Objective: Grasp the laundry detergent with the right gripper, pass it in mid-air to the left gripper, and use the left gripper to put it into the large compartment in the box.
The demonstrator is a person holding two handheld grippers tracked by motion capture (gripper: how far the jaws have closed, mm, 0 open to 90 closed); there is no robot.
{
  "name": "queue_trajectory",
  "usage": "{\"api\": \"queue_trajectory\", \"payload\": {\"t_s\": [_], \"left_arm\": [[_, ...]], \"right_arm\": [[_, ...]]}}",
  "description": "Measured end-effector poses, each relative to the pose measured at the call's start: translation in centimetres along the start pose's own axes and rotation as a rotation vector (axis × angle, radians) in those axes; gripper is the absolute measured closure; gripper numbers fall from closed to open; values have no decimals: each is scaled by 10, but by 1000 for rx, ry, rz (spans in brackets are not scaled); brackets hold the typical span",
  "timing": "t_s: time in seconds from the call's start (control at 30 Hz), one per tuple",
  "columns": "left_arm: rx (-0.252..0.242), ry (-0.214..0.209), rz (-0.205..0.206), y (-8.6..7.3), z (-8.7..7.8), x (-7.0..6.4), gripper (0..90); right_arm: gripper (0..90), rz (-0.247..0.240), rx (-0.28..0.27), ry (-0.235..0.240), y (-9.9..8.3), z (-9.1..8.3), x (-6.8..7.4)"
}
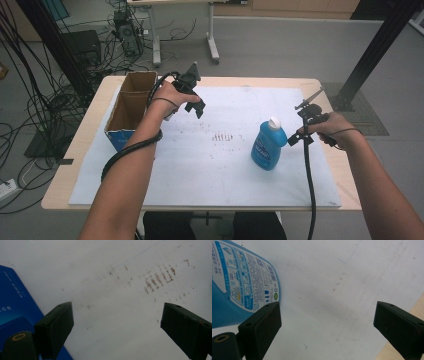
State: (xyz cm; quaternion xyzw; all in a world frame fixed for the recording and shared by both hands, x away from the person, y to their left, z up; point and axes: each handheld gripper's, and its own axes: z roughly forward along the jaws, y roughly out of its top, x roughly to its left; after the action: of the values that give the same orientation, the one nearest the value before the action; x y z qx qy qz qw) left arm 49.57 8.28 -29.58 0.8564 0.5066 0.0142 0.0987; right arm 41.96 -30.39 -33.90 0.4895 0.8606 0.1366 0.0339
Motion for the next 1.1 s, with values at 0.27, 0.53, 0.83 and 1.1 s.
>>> {"api": "queue_trajectory", "payload": {"t_s": [0.27, 0.53, 0.83, 1.1], "left_arm": [[1, 1, 1, -1, 3, -1, 116], [1, -7, -8, -6, 4, 1, 114], [18, -5, 4, -16, 9, -2, 114], [21, 6, 23, -22, 9, -8, 113]], "right_arm": [[76, 1, -2, 6, 0, 1, 0], [77, -12, 5, -6, 1, 0, 1], [76, -4, -7, -3, -4, -4, -2], [76, 5, -18, 8, -9, -5, -3]]}}
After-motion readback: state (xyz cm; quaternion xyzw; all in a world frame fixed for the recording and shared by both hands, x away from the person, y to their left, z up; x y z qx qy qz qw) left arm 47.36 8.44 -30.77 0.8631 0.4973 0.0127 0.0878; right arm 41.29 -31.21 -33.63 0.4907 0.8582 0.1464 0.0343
